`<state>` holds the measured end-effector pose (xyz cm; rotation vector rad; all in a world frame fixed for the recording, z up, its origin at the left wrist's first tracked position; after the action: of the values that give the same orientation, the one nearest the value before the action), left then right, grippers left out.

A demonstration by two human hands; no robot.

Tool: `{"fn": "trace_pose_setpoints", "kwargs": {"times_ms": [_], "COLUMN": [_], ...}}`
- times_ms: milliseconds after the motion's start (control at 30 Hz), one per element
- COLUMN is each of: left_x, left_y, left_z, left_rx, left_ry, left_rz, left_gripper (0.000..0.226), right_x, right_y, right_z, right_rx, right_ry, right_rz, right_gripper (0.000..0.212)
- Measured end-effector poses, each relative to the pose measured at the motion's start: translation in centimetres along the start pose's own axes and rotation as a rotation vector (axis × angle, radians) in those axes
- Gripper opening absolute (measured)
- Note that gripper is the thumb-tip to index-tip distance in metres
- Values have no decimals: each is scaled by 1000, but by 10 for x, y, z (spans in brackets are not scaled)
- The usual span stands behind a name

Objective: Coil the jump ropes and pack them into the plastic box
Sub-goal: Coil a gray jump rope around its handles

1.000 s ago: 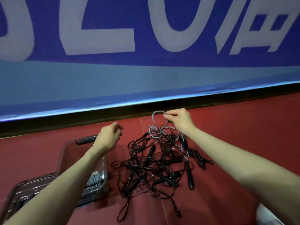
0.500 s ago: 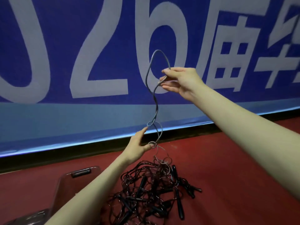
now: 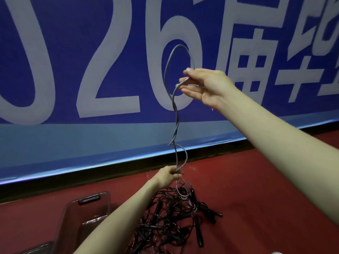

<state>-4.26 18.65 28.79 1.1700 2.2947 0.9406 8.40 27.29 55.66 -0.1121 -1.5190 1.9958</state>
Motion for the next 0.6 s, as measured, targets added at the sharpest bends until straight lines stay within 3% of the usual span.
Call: {"fn": "trace_pose_setpoints", "kwargs": {"times_ms": [100, 300, 433, 600], "left_x": [-5, -26, -43, -64], "left_y": [-2, 21, 44, 66], "left_z": [-8, -42, -67, -102], "left_rx": [-38, -448, -705, -823], "left_ry": [87, 118, 142, 224], "left_rz": [-22, -29, -27, 43], "left_gripper": [19, 21, 21, 20], "right_x": [0, 6, 7, 3], "right_y": [4, 38, 85, 143], "right_z": [-8, -33, -51, -70], "right_rx": [20, -43, -115, -138], "right_ry": [37, 185, 258, 217], "right_rz": [-2, 20, 148, 335], "right_gripper": [15, 12, 17, 23]}}
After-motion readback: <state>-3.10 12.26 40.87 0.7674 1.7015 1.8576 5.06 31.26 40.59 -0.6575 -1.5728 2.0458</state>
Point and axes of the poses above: each hand's wrist, its own x-axis towards the middle knuckle, its own z-axis out of the palm, y = z × x, the point moved 2 cm from there along x, towards the middle knuckle, and after that the axes turned 4 degrees about x, right-handed, at the moved point
